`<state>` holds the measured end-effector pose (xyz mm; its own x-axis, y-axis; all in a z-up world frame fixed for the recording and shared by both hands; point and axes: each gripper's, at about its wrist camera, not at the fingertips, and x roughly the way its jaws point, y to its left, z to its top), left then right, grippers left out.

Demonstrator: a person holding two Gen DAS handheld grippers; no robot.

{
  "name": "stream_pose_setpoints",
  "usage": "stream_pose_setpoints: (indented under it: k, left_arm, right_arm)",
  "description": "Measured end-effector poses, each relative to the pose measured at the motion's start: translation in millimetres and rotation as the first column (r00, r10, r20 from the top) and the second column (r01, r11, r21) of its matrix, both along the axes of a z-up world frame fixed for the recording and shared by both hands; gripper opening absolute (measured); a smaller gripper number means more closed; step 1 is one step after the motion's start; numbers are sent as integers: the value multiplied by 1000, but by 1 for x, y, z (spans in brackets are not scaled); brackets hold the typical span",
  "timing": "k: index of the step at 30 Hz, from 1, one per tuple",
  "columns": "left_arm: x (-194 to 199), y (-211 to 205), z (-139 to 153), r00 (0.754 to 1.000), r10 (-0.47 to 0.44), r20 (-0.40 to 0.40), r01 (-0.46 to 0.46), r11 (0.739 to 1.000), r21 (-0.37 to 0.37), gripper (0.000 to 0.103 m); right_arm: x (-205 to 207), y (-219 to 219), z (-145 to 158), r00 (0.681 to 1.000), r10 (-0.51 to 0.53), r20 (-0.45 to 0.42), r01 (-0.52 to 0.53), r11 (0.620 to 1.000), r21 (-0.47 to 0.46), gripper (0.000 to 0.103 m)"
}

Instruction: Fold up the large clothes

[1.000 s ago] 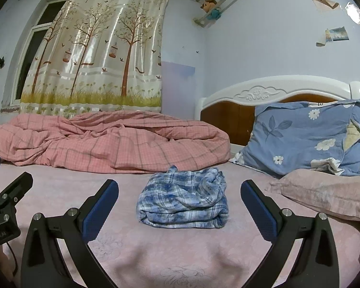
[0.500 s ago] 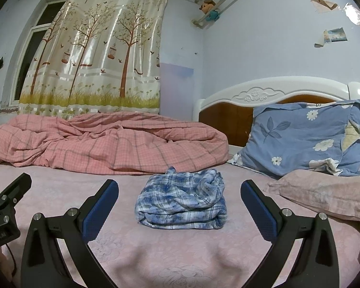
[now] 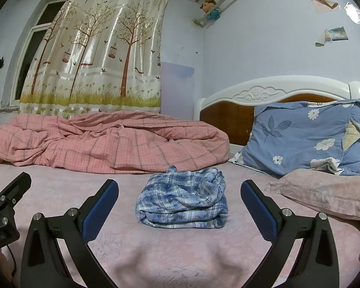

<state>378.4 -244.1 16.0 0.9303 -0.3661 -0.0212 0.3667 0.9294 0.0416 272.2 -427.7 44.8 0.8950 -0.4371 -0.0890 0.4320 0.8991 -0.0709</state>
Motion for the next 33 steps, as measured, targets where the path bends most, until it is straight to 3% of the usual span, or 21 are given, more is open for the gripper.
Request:
stream_pose_setpoints:
  k: [33]
  left_arm:
    - [-6, -1, -4, 1000, 3, 24, -3, 1000, 0, 103]
  right_arm:
    - [0, 0, -1, 1000, 1, 0, -1, 1000, -1, 103]
